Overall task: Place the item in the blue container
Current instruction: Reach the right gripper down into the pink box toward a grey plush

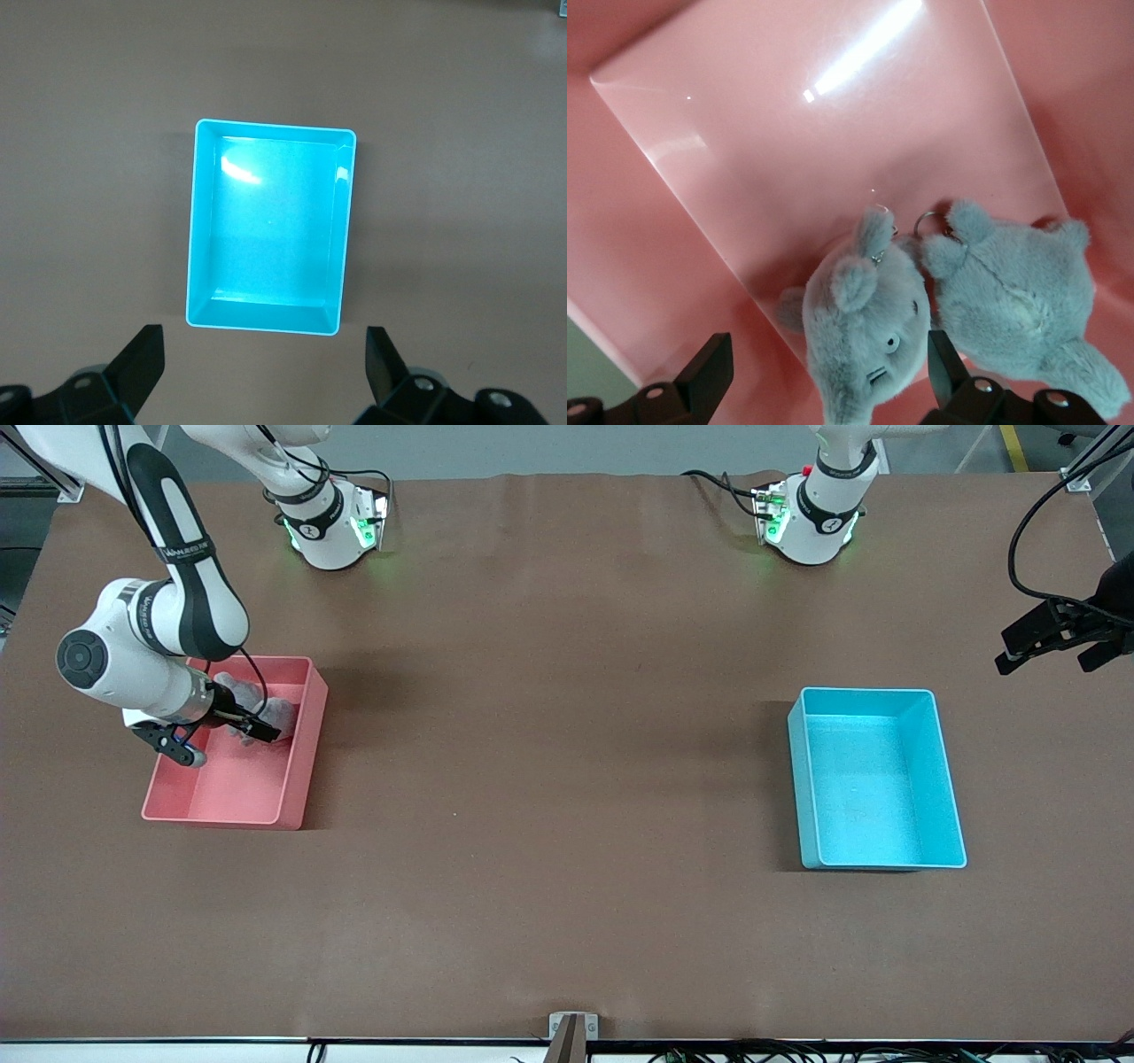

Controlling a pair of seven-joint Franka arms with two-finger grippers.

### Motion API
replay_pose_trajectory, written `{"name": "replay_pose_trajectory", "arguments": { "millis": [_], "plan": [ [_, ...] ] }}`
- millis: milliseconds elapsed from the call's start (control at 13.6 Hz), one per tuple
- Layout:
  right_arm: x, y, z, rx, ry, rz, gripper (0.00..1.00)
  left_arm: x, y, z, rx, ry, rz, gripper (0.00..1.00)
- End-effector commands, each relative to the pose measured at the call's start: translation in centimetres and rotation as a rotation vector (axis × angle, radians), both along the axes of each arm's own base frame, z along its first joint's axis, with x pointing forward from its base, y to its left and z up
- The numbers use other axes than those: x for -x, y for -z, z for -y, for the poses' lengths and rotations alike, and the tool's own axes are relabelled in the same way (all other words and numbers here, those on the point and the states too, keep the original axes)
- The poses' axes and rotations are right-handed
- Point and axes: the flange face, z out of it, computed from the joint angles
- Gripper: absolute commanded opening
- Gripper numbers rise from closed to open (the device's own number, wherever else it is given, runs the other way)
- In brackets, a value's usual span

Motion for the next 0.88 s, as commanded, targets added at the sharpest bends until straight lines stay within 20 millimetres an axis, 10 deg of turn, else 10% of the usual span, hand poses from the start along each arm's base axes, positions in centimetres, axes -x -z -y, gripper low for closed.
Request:
{"name": "replay_pose_trajectory", "arguments": {
  "millis": [0,808],
  "plan": [
    [0.7,0.9,0.1,-0.002,0.024,-0.007,0.97,0.0,-0.3,0.0,0.005,-0.008,-0.003,1.0],
    [1.2,3.3,0.3,0.005,0.049,-0.044,0.8,0.0,0.1,-0.2,0.006,-0.013,-0.015,1.0]
  ]
}}
